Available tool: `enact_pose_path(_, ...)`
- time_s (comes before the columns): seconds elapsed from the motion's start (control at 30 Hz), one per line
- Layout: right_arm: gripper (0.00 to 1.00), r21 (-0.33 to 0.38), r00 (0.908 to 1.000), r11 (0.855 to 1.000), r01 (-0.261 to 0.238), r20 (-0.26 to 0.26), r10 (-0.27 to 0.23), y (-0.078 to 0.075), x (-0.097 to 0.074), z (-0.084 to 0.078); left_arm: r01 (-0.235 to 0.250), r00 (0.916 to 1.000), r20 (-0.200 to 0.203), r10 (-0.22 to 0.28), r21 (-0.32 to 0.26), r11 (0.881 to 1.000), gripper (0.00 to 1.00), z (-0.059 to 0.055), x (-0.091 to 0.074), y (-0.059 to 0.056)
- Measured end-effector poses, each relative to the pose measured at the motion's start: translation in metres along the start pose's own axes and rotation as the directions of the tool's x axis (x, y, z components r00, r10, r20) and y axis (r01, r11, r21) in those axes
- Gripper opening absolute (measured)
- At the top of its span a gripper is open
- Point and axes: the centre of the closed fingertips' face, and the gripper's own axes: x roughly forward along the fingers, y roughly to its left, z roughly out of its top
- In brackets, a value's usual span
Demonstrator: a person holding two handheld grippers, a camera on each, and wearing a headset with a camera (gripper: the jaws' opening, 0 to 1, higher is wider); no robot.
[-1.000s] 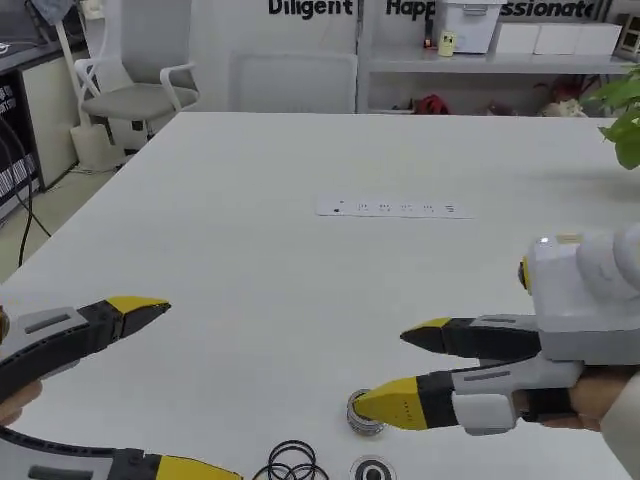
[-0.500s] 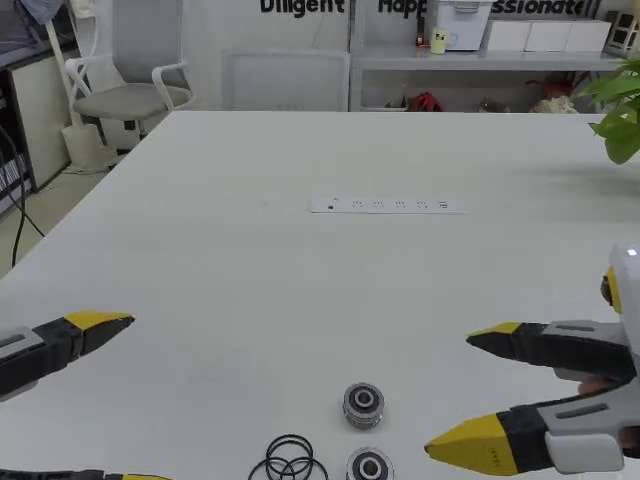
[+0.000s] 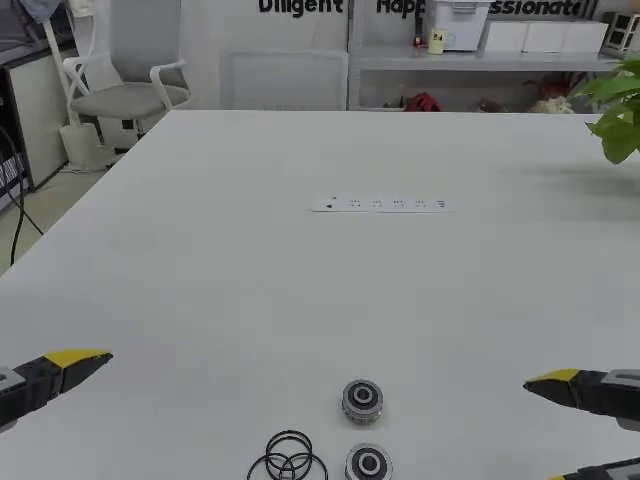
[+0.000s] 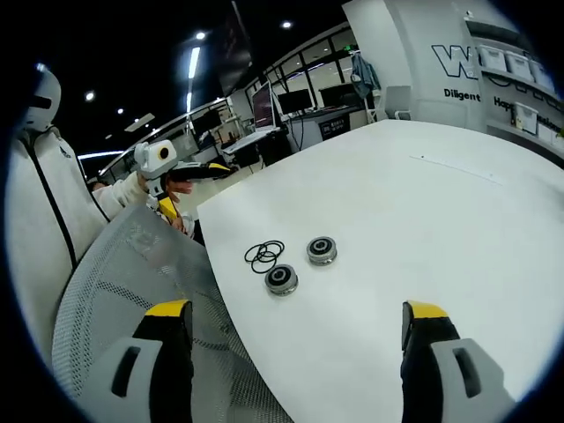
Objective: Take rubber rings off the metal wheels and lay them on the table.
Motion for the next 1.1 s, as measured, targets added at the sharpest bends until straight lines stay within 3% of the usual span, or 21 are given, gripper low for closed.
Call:
enact_pose_path(0.2,0.96,0.049,0.9989,0.998,0.045,0.012,-0.045,-0.007,-0.009,-0.021,-0.004,0.9997,-0.024,0.003,-0.022,1.000,1.00,-0.014,0.002,0.000)
enact_pose_path(0.3,0.96,0.089,0.9976,0.994,0.069,-0.001,-0.069,-0.013,-0.011,-0.035,-0.013,0.9980,-0.063,0.011,-0.032,0.999,1.00,-0.029,0.004,0.002)
enact_pose_path(0.47,0.96,0.114,0.9962,0.990,0.087,-0.009,-0.087,-0.016,-0.012,-0.050,-0.016,0.9970,-0.077,0.011,-0.056,0.998,1.00,-0.045,0.004,0.006)
enact_pose_path(0.7,0.94,0.119,0.9943,0.988,0.101,0.022,-0.105,-0.018,-0.011,-0.054,-0.033,0.9944,-0.102,0.025,-0.074,0.997,1.00,-0.055,0.006,0.007)
enact_pose_path(0.9,0.91,0.123,0.9918,0.985,0.123,0.019,-0.126,-0.022,-0.011,-0.056,-0.032,0.9934,-0.113,0.020,-0.100,0.994,1.00,-0.062,0.009,0.006)
enact_pose_path(1.1,0.90,0.125,0.9925,0.985,0.117,0.018,-0.121,-0.020,-0.009,-0.056,-0.025,0.9936,-0.112,0.012,-0.112,0.993,1.00,-0.062,0.011,0.002)
